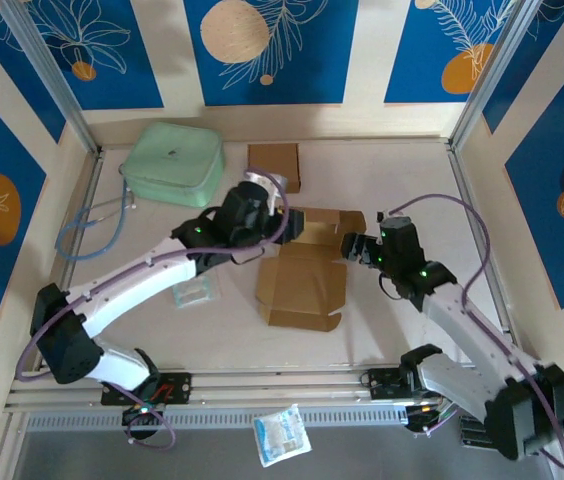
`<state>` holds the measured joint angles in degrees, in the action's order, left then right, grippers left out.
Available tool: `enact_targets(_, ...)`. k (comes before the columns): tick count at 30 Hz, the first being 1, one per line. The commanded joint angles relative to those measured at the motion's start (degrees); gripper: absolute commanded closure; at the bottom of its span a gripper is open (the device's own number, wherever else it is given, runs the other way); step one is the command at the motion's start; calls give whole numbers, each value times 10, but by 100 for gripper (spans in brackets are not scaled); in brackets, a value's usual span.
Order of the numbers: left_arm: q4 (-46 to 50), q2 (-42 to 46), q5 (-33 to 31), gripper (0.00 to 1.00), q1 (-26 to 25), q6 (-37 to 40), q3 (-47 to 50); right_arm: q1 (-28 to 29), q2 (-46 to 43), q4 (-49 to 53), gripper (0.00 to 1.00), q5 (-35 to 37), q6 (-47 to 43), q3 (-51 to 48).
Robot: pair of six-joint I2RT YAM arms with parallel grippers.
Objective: Fold the paper box
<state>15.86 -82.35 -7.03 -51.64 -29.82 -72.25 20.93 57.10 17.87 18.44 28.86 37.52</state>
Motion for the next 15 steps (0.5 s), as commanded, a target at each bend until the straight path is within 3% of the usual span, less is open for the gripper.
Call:
enact_targets(1,14,-38,-80,49,-58,13,19,-5,56,-47,24,-7,-49,22)
enact_targets(6,-27,-132,-75,57,-102,-1,22,-4,124,-109,40,-4,-59,18)
enact_targets(10,-56,-201,-37,63,-114,-10,15,2,148,-136,55,-4,-50,6)
enact_targets(15,-107,-258,32,70,-119,-3,4,11,164,-150,63,18,-52,-3)
